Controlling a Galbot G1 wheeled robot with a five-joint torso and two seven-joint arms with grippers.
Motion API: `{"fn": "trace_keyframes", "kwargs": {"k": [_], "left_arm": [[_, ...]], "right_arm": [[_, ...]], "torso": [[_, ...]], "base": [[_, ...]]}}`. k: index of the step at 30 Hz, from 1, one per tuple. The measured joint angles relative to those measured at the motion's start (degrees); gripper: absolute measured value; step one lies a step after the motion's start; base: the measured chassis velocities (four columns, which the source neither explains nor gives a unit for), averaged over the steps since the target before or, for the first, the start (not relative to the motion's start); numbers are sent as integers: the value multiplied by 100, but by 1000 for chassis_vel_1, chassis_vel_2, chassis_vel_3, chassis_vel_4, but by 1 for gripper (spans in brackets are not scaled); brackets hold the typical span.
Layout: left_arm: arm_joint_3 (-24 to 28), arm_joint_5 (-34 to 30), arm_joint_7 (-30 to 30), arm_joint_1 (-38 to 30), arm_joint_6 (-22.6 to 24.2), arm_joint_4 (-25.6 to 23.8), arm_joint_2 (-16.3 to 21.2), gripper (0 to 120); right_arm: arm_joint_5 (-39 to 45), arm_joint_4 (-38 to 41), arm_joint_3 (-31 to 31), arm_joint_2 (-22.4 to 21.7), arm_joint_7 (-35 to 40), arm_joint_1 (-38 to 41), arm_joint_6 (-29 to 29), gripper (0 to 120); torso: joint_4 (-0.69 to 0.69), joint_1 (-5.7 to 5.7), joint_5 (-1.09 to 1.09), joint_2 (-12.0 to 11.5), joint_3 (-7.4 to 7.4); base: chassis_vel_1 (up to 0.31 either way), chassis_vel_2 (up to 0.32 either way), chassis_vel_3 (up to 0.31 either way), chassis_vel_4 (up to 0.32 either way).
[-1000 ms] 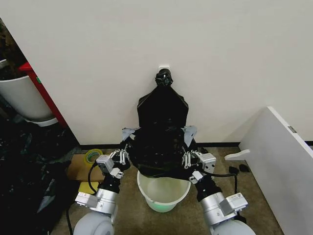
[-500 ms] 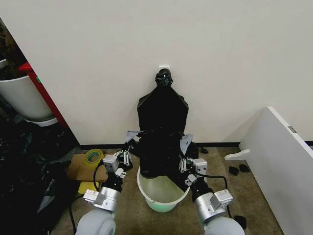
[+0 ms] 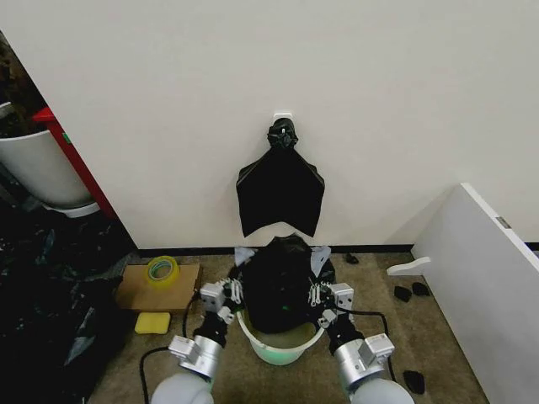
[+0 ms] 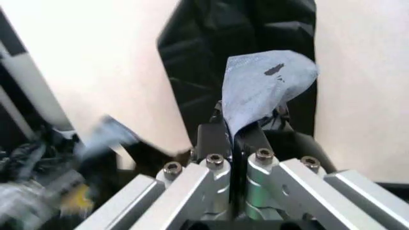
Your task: Place the garbage bag over the trash bin.
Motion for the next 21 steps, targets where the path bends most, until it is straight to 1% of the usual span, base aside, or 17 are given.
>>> {"fn": "trace_keyframes", "kwargs": {"k": [3,5,6,8,10,12,15,16,18,20,21], "left_arm": [[166,100,-20,-34,-40,127,-36,0],[264,247,-54,-51,-139,208,-61,0],[264,247,-54,-51,-139,208,-61,0],[292,457,-113,-20,-245,223,-55,0],[289,548,-140,47,-290,184,-8,0],[260,586,-149,95,-323,117,34,0],[115,627,-152,167,-365,-49,126,0],[28,658,-155,146,-377,-138,167,0],[-5,671,-158,116,-379,-169,187,0],[-128,724,-188,-1,-380,-298,250,0],[-162,740,-210,-12,-375,-335,267,0]], "right_arm": [[218,35,-31,-191,13,-50,70,0],[392,2,-117,-400,361,-106,6,0],[392,2,-117,-400,361,-106,6,0],[691,21,-197,-603,874,-199,-295,0],[924,111,-217,-720,1105,-253,-436,0],[1015,171,-210,-794,1139,-267,-447,0],[1146,311,-137,-891,988,-187,-264,0],[1199,367,-87,-877,855,-136,-143,0],[1213,385,-61,-854,789,-124,-86,0],[1261,410,14,-723,546,-93,158,0],[1294,410,18,-694,487,-77,214,0]], "torso": [[0,0,0,0,0],[0,0,0,0,0],[0,0,0,0,0],[0,0,1,0,0],[-1,0,0,0,0],[0,-1,0,0,0],[0,-1,-1,0,0],[3,-1,0,0,0],[2,-1,-1,0,0],[-2,-1,-1,0,0],[-2,-1,-1,0,0]], "base": [[0,0,0,0],[0,0,0,0],[0,0,0,0],[0,0,0,0],[0,0,0,0],[0,0,0,0],[0,0,0,0],[0,0,0,0],[0,0,0,0],[0,0,0,0],[0,0,0,0]]}}
